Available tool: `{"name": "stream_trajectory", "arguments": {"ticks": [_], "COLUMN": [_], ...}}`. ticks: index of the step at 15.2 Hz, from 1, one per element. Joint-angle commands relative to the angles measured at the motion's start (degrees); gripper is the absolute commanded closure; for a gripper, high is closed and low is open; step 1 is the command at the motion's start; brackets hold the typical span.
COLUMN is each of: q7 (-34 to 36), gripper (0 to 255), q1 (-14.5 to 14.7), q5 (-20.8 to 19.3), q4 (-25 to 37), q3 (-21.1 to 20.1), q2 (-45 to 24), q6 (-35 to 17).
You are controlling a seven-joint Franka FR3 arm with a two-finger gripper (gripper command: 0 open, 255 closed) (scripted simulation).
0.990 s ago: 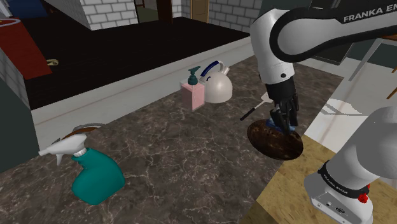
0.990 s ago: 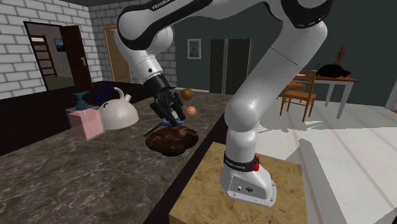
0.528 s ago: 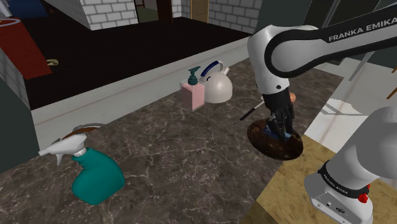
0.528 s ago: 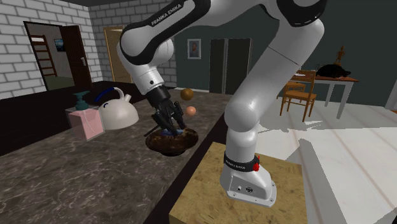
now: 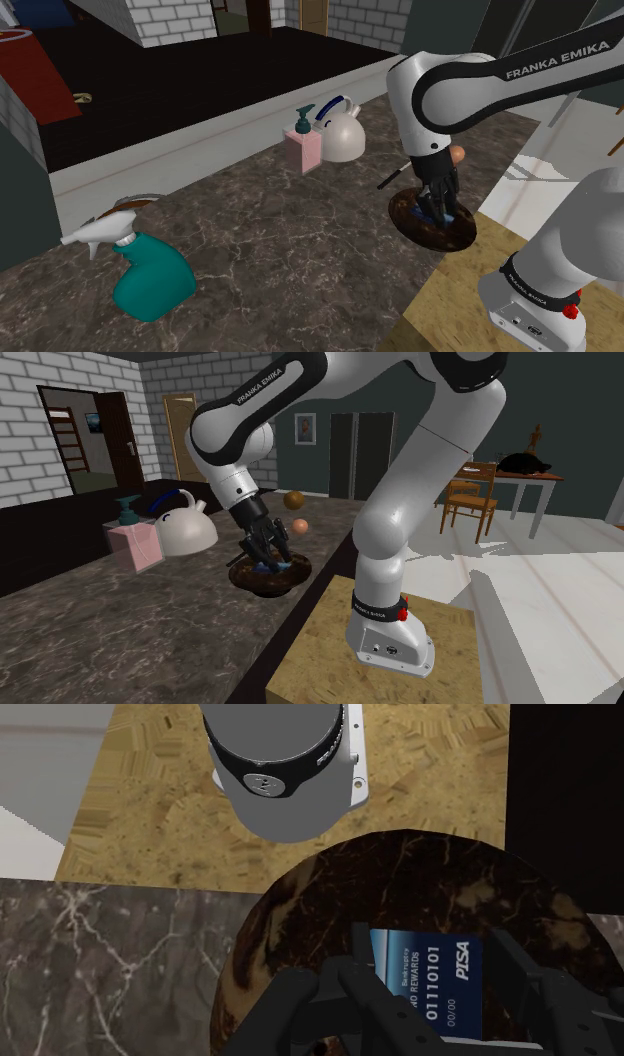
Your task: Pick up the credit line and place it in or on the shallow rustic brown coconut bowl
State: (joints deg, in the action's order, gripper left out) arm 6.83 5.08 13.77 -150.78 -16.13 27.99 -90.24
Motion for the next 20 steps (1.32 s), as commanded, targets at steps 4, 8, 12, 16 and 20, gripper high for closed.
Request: {"name": "stream_trajectory", "arguments": {"ticks": [4,8,12,16,20], "q7": [0.00,0.00,0.49,0.49,0.49], "gripper": [0,0,0,0,0], "q1": [0.00,0.00,-1.04,-1.03,-1.03], "q5": [0.00,0.00,-1.65,-1.66,-1.66], "q4": [0.00,0.00,8.32,8.32,8.32], "q3": [0.00,0.00,0.93,0.93,0.93], "q2": [-0.01,-0.01,-2.50,-2.50,-2.50], "q6": [-0.02,-0.02,5.82,5.82,5.82]}}
